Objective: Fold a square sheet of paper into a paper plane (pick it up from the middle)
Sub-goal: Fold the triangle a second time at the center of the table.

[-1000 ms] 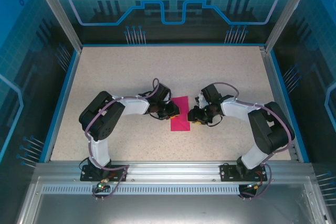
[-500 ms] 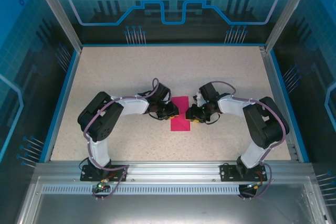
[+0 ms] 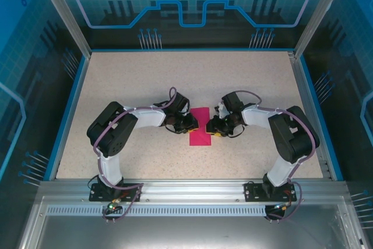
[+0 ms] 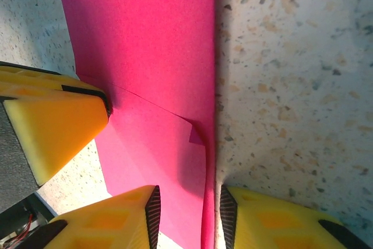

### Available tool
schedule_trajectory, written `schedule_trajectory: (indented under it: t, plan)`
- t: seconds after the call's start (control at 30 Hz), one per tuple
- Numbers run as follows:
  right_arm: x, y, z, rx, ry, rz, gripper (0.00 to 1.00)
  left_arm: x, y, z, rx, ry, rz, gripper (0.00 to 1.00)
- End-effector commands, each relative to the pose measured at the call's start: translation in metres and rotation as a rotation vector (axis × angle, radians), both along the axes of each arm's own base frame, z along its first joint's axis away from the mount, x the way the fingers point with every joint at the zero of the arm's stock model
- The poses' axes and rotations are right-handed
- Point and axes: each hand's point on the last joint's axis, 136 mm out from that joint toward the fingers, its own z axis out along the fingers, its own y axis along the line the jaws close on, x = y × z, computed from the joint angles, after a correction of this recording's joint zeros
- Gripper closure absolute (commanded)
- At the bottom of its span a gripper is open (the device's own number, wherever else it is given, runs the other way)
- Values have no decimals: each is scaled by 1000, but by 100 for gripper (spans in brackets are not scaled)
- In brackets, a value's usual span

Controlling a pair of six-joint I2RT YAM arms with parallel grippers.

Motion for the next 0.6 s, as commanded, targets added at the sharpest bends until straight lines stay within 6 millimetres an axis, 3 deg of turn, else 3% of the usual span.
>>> schedule_trajectory:
  t: [0.0, 0.37, 0.57]
  plan:
    - [6, 11, 4, 65, -8, 5, 65, -4, 3, -2, 32, 11, -23, 80]
    - [9, 7, 6, 70, -12, -11, 65, -7, 9, -5, 60, 15, -19, 81]
    - [4, 7, 3, 85, -8, 10, 67, -5, 6, 3, 37, -2, -16, 81]
